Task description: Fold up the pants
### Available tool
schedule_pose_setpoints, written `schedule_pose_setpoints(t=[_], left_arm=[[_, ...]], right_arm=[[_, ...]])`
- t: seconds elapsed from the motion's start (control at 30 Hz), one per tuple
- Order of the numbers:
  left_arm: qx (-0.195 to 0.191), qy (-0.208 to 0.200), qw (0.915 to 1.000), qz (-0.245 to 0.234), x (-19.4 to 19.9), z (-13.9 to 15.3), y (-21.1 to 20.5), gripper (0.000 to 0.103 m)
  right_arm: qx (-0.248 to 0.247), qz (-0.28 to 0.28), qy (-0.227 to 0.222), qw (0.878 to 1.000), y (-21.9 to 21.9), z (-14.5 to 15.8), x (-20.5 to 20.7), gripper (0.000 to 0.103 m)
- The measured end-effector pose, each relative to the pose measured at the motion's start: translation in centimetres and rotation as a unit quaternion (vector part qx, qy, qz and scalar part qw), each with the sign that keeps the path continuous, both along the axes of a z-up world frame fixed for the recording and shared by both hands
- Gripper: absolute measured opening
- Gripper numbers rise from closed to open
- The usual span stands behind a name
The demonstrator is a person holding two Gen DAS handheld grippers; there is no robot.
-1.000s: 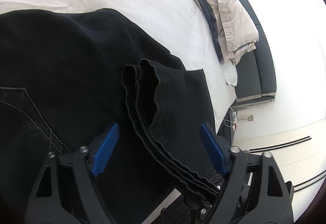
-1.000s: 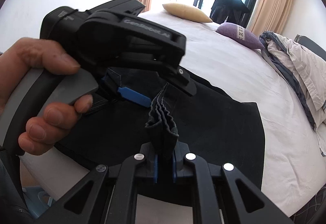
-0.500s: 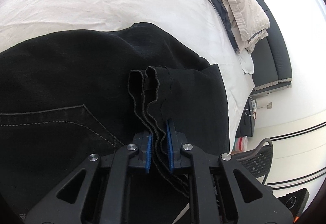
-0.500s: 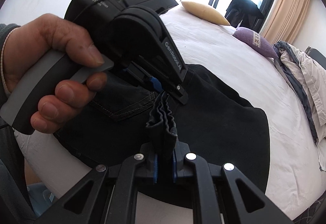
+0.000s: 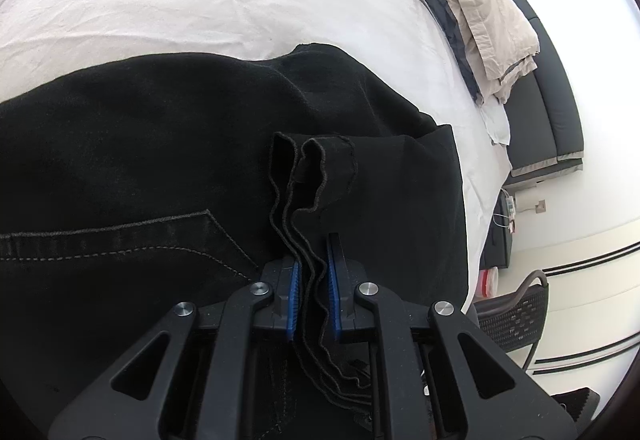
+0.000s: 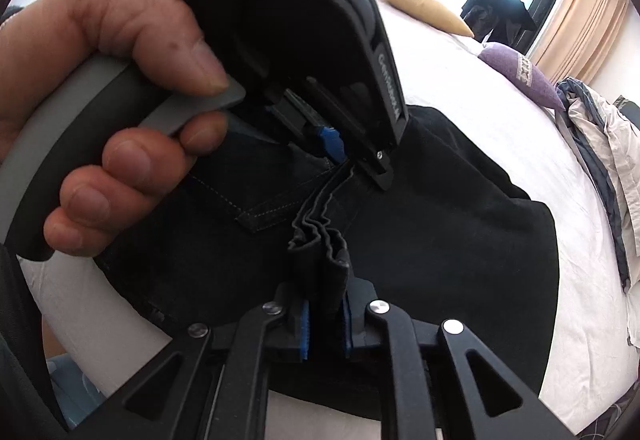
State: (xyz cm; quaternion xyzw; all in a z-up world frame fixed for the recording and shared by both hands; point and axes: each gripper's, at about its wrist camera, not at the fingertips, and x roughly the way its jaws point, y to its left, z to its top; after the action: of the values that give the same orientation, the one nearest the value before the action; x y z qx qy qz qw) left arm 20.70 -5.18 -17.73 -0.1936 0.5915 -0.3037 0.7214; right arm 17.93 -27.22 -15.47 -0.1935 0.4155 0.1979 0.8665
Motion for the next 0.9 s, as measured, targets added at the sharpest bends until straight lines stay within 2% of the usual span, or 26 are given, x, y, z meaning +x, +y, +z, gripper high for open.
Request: schedule_pose_setpoints(t=[0.17,0.23,0.3,0.37,0.4,0.5,0.57,0.63,0.7,0.8,0.87,0.9], left_arm=[[-0.003,0.0,1.0,-0.002,-0.2,0.2,0.0,0.012],[0.008,-0.002,1.0,-0.005,-0.2,0.7,0.2,0.013],[0.027,-0.01,0.9995,-0.009,-0.2,1.4,0.4,0.016],[0.076,-0.029,0.9967,-0.007,-0.2,2.4,0.8,0.016],[0.102,-0.037,0.9941,-0.003,-0.1,3.0,1.3,0.016],[0.118,-0.039,0.9922,0.011,0.1,4.1,3.0,0.016],[0.134,-0.061,0.9889,0.021,-0.2,5.3,3.6,0.016],[0.113,-0.079,0.9903,0.018,-0.8,6.6,3.0,0.016],[0.083,-0.098,0.9917,0.0,-1.8,7.4,1.1,0.016],[0.055,-0.112,0.9914,-0.041,-3.4,7.0,-2.9,0.016],[0.053,-0.109,0.9904,-0.067,-4.4,5.8,-5.3,0.016],[0.056,-0.102,0.9902,-0.077,-4.8,4.8,-6.2,0.016]], right_arm=[[0.01,-0.002,0.007,1.0,-0.5,-0.1,-0.3,0.017],[0.021,0.001,0.02,1.0,-0.7,-0.1,-0.1,0.028],[0.039,0.004,0.031,0.999,-0.9,0.0,-0.3,0.043],[0.061,0.007,0.043,0.997,-1.3,0.3,-0.6,0.048],[0.079,0.01,0.053,0.995,-1.7,0.6,-0.7,0.049],[0.153,0.015,0.09,0.984,-3.9,1.9,-1.6,0.049],[0.24,0.021,0.115,0.964,-7.4,3.2,-1.5,0.049],[0.314,-0.006,0.13,0.94,-12.2,4.1,-0.2,0.049],[0.379,-0.042,0.154,0.911,-17.7,4.1,2.5,0.05],[0.491,-0.041,0.211,0.844,-24.3,2.2,7.6,0.05],[0.534,-0.041,0.248,0.807,-26.6,0.4,10.9,0.051],[0.547,-0.033,0.26,0.795,-27.1,-0.3,12.5,0.051]])
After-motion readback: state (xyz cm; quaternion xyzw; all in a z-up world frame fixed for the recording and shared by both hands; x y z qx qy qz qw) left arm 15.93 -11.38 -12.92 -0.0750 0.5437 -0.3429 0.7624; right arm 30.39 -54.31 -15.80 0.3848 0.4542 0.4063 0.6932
